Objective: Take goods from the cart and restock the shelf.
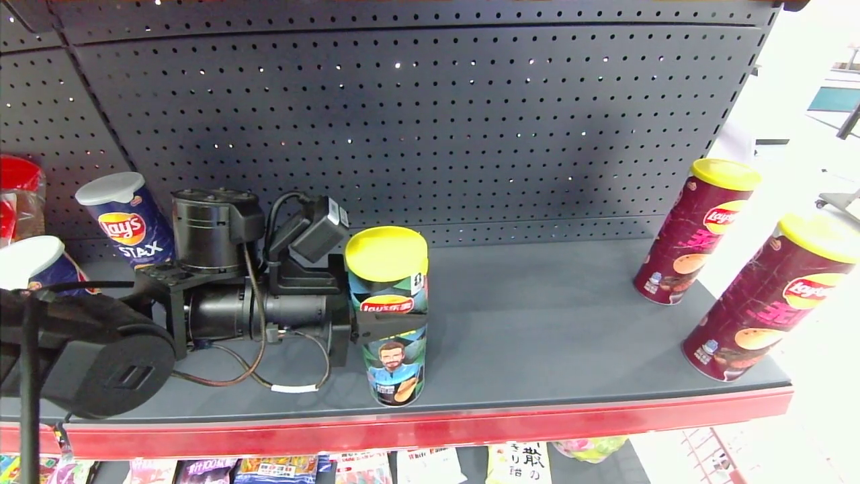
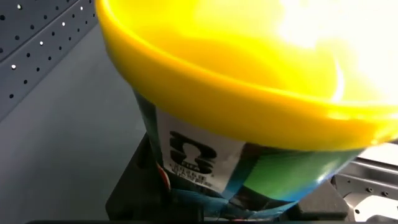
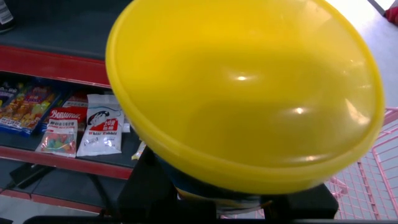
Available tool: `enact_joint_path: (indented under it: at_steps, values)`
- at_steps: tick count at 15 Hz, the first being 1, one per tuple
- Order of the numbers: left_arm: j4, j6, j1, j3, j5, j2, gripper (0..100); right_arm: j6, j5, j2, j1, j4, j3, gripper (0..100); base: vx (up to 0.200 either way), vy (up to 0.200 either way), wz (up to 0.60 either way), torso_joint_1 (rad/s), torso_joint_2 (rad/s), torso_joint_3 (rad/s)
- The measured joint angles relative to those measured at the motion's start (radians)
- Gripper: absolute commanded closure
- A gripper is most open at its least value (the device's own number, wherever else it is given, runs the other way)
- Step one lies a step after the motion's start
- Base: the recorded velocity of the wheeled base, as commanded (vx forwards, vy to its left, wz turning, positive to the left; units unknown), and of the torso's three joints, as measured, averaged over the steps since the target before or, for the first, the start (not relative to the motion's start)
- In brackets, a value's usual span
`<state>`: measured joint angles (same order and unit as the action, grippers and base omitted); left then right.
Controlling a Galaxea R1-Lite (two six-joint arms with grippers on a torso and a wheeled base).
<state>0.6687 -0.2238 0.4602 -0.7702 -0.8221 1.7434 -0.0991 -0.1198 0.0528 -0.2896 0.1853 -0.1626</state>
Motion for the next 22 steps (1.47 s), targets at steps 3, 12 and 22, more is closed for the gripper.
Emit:
enact_joint_path:
  at_steps: [3, 12, 22]
  values:
    - [0.003, -0.001, 0.0, 0.015, 0.001, -0.006, 100, 0.0, 0.0, 0.0, 0.0, 0.0, -0.001, 100, 0.0, 0.0, 0.0, 0.0, 0.0, 0.0]
    - [-0.002, -0.042, -0.011, 0.059, 0.001, -0.017, 0, 0.0, 0.0, 0.003, 0.0, 0.0, -0.003, 100, 0.0, 0.0, 0.0, 0.0, 0.0, 0.0]
    - [-0.005, 0.023, -0.123, 0.334, 0.005, -0.296, 0, 0.0, 0.015, 0.035, -0.005, -0.003, -0.012, 100, 0.0, 0.0, 0.0, 0.0, 0.0, 0.0]
